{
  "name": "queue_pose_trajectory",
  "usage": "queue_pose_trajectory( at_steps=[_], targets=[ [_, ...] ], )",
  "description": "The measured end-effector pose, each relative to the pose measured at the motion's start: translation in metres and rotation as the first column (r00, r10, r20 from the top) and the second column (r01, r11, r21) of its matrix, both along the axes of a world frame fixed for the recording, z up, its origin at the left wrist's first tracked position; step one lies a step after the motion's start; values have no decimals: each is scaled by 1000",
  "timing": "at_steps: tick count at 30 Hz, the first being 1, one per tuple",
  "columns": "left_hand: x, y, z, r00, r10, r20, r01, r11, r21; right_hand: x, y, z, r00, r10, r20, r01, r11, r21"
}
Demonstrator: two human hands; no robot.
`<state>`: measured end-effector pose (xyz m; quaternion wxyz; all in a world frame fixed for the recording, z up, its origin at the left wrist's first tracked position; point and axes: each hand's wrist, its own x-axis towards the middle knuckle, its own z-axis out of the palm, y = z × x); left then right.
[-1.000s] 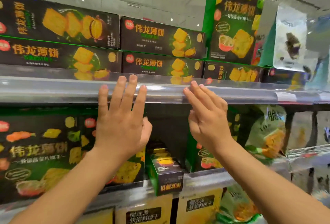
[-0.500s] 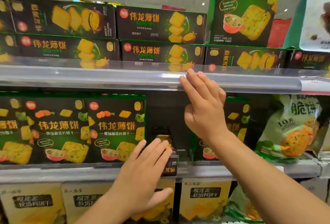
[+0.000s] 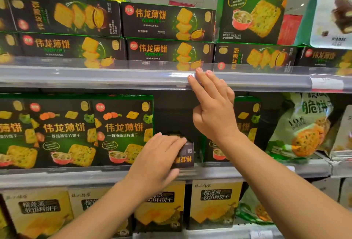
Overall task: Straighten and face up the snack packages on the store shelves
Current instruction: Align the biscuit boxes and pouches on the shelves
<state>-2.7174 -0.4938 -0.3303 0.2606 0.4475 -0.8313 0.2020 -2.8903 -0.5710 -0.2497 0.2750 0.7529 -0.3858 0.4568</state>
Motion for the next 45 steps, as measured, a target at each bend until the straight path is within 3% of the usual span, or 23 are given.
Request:
queue_pose_trajectory(
  at_steps=[3, 6, 10, 14, 19, 22, 25, 29, 34, 36, 45],
  targets=[
    [4, 0, 27, 975, -65, -212, 83, 993, 79, 1, 5, 2, 1000, -8, 4, 8, 999, 42],
    [11, 3, 63, 906, -131, -404, 166, 985, 53, -2, 11, 6, 1000, -4, -21, 6, 996, 92],
    [25, 9, 118, 761, -237, -604, 267, 963, -41, -12, 20, 18, 993, 9, -114, 11, 985, 173],
    [41, -1, 166, 547, -279, -789, 325, 940, -107, -29, 27, 39, 976, 75, -203, -16, 961, 277],
    [59, -25, 198, 370, -321, -872, 427, 892, -148, -68, 29, 93, 997, 33, -74, -16, 977, 214],
    [67, -36, 201, 351, -351, -868, 458, 873, -168, -94, 19, 139, 985, -14, 171, -15, 986, 166],
    [70, -44, 197, 326, -325, -888, 504, 854, -127, -113, 2, 176, 900, -62, 432, -17, 984, 176],
    [75, -48, 194, 369, -344, -863, 522, 846, -114, -121, -24, 202, 728, 23, 685, -297, 911, 285],
    [79, -45, 187, 405, -362, -840, 505, 854, -125, -123, -53, 212, 694, 104, 712, -488, 795, 360],
    [78, -44, 186, 431, -359, -828, 480, 868, -127, -122, -56, 212, 663, 92, 743, -498, 795, 346],
    [77, -41, 185, 421, -367, -830, 483, 865, -137, -124, -55, 217, 696, 75, 714, -491, 775, 397]
  ],
)
